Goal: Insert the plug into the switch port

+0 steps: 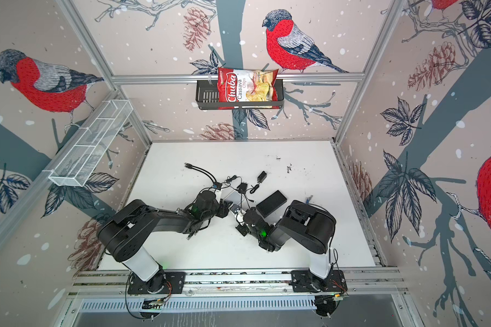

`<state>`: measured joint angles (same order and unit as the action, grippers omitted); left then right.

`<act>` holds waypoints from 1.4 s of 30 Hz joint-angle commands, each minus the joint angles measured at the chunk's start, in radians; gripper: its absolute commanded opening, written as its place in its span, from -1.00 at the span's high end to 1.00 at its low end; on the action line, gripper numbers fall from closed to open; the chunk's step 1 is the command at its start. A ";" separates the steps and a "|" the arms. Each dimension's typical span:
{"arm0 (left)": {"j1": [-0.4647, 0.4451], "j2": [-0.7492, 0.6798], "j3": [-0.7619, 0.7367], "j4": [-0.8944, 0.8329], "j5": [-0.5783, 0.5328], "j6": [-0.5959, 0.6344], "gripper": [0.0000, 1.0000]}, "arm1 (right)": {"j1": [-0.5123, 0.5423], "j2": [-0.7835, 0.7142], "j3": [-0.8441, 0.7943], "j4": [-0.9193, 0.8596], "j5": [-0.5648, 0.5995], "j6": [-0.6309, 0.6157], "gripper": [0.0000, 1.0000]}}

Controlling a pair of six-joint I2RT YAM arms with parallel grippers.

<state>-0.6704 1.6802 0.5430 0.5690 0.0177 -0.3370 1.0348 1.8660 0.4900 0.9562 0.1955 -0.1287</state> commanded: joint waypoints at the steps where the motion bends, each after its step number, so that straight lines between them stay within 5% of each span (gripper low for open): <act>1: -0.025 0.003 -0.022 -0.135 0.214 -0.010 -0.15 | 0.004 0.014 0.016 0.036 0.011 0.010 0.94; 28: -0.043 0.044 -0.018 -0.100 0.275 0.019 -0.14 | -0.018 0.064 0.070 0.041 -0.082 -0.074 0.94; 42: -0.029 0.052 0.032 -0.178 0.196 0.006 -0.46 | -0.036 0.052 0.056 0.007 -0.058 -0.068 0.59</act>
<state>-0.6895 1.7275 0.5797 0.5892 0.0101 -0.3347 0.9985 1.9171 0.5434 0.9756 0.1833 -0.1848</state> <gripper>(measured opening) 0.723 0.200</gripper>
